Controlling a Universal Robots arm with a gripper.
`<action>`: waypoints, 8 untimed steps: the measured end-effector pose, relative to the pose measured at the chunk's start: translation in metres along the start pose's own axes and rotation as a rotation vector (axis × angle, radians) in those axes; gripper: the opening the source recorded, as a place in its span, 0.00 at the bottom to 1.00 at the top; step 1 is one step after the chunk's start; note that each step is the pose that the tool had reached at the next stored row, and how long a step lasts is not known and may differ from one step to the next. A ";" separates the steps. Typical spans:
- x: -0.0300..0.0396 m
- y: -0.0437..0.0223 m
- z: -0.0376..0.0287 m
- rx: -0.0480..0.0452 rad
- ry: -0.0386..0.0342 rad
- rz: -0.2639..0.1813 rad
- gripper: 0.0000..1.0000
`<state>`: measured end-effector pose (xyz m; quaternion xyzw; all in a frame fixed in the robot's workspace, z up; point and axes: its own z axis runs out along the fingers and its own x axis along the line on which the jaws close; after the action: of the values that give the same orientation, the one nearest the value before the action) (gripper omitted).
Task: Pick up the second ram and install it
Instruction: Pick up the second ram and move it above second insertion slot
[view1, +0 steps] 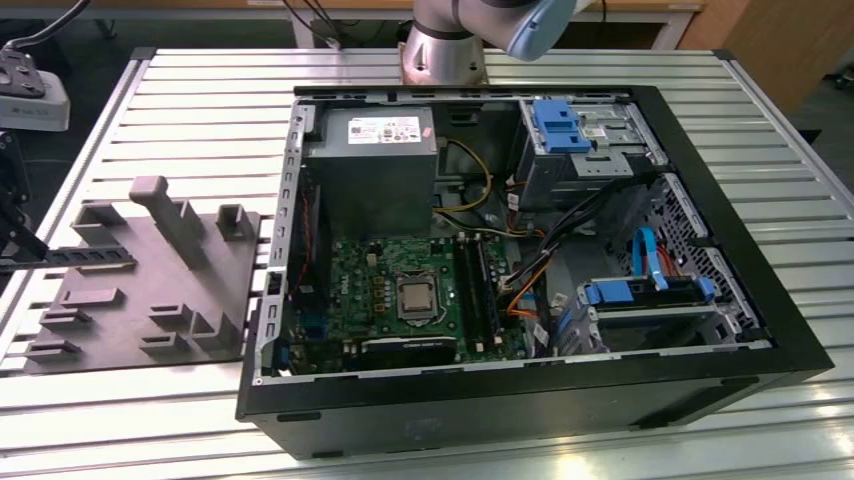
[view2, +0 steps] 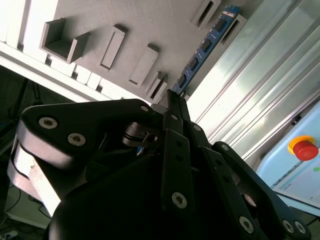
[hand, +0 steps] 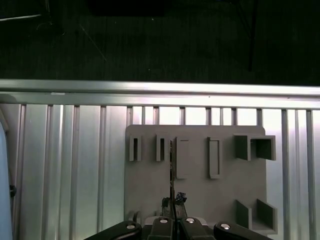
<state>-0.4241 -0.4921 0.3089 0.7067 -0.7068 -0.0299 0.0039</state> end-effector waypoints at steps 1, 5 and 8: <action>-0.0001 0.0000 -0.0003 0.0000 0.0000 0.000 0.12; -0.0002 0.0001 -0.0016 0.0000 0.0000 0.000 0.12; -0.0003 0.0001 -0.0024 0.0000 0.0000 0.000 0.12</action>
<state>-0.4241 -0.4918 0.3114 0.7067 -0.7069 -0.0299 0.0040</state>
